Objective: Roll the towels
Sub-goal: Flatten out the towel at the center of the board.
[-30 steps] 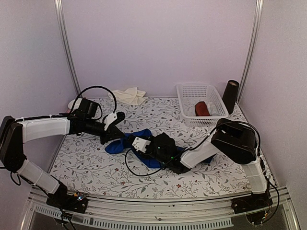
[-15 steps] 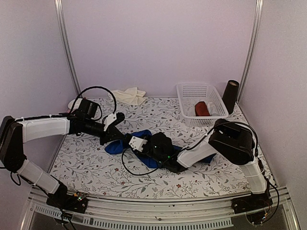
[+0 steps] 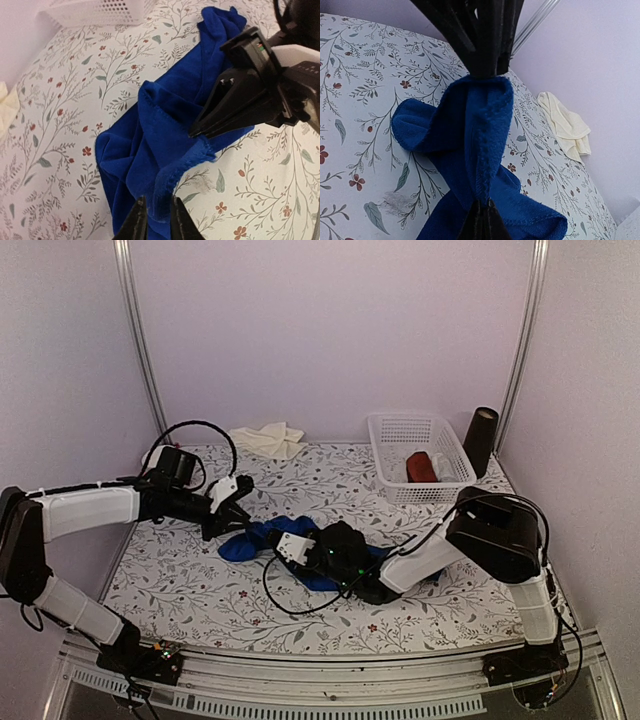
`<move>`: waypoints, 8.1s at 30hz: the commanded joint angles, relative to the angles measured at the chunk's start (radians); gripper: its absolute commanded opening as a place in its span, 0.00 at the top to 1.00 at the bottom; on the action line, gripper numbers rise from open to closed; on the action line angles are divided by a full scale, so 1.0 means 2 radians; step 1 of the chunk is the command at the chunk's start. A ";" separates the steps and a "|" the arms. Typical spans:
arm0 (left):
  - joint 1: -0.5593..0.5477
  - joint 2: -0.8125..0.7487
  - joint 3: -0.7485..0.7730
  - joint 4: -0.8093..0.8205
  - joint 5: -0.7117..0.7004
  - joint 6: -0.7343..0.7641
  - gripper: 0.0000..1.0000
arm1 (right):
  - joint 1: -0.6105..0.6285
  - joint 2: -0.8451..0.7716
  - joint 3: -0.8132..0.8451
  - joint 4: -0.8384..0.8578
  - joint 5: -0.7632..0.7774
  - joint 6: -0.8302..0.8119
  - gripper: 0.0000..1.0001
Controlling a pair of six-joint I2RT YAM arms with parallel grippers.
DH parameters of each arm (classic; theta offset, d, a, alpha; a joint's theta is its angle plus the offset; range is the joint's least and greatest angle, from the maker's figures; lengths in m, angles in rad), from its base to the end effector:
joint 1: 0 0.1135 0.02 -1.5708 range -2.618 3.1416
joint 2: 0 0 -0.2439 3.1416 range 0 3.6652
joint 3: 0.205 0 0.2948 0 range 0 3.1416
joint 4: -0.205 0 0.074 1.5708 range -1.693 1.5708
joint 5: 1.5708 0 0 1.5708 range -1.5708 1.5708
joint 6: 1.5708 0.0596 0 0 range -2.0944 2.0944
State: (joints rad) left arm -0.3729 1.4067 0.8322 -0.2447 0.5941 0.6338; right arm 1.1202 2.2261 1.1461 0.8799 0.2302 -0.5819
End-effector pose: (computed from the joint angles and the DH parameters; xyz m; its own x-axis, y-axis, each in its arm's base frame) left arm 0.3038 -0.1547 0.1575 -0.1587 0.5890 -0.7924 0.9330 0.3520 0.0748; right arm 0.2243 0.4325 0.0544 0.3559 -0.4932 -0.7938 -0.6984 0.4241 -0.5765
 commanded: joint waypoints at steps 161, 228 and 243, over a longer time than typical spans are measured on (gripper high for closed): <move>0.096 -0.192 -0.169 0.179 -0.183 -0.042 1.00 | -0.274 -0.268 -0.115 -0.564 -0.161 0.382 0.69; 0.249 -0.201 -0.105 0.062 -0.072 -0.065 1.00 | -0.108 -0.300 -0.118 -0.560 -0.156 0.441 0.53; 0.249 -0.196 -0.108 0.066 -0.071 -0.068 1.00 | -0.115 -0.301 -0.155 -0.549 -0.210 0.452 0.59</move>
State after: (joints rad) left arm 0.1162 1.0134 0.6266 -0.1379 0.4385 0.5037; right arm 0.8959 1.6245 0.8612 -0.2371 -0.1642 0.2996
